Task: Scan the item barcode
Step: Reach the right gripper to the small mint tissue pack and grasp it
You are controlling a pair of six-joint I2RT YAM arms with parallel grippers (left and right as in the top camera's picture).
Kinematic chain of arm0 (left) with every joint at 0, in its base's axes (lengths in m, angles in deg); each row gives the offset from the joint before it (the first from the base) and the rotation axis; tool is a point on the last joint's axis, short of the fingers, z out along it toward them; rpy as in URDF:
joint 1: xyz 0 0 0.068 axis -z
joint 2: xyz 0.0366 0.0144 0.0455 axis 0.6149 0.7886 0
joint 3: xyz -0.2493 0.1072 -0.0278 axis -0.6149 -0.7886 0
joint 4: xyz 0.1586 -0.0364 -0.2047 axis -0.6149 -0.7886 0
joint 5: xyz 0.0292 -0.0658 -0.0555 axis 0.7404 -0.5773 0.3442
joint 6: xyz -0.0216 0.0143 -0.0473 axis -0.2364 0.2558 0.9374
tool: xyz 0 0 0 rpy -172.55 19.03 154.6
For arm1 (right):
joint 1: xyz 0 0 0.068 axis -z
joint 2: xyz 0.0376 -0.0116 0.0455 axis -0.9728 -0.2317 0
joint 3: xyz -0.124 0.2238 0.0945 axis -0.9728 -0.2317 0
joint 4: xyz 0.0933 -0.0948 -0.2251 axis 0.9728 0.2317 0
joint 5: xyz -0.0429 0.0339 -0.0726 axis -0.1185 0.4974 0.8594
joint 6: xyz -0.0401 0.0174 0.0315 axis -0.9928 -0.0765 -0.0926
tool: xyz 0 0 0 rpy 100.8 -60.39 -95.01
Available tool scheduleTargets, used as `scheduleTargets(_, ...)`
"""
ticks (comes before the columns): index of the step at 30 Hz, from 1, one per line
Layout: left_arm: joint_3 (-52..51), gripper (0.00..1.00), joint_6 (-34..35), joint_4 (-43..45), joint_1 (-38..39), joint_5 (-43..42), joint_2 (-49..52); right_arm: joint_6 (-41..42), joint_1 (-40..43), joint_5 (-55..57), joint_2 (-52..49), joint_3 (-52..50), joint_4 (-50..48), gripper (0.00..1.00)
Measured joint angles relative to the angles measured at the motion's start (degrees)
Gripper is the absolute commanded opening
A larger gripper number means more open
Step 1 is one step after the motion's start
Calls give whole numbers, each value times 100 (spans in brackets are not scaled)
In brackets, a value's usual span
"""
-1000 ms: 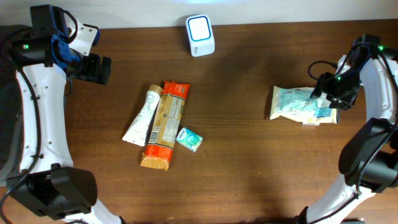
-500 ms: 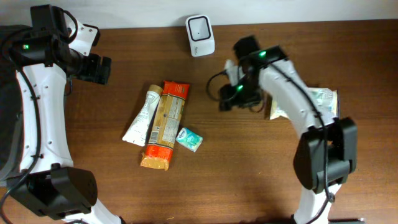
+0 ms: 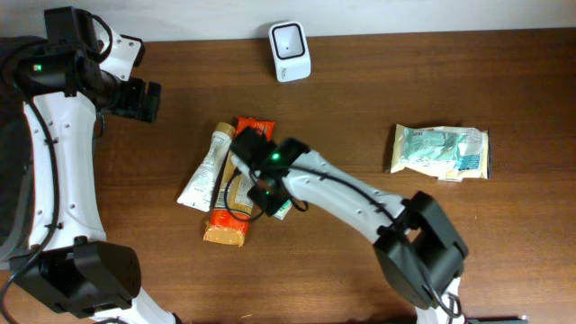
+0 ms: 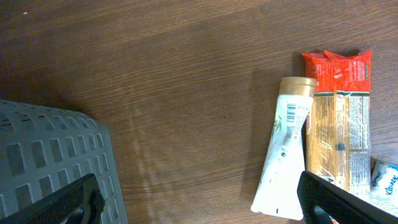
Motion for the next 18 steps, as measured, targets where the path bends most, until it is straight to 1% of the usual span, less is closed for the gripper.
scheduleTargets(4,0,99,0,-2,0,0,0,-393,-304,428,-387,0,-15,36)
scheduleTargets(9,0,99,0,-2,0,0,0,-772,-367,765,-645,0,-177,36)
scheduleTargets(12,0,99,0,-2,0,0,0,-833,-407,946,-695,9,-186,36)
scheduleTargets(14,0,99,0,0,0,0,0,-839,-422,988,-699,11,-192,30)
scheduleTargets(16,0,99,0,0,0,0,0,-870,-422,1051,-704,11,-210,20)
scheduleTargets(17,0,99,0,0,0,0,0,-883,-420,1099,-704,11,-219,8)
scheduleTargets(18,0,99,0,0,0,0,0,-898,-420,1139,-704,11,-232,4)
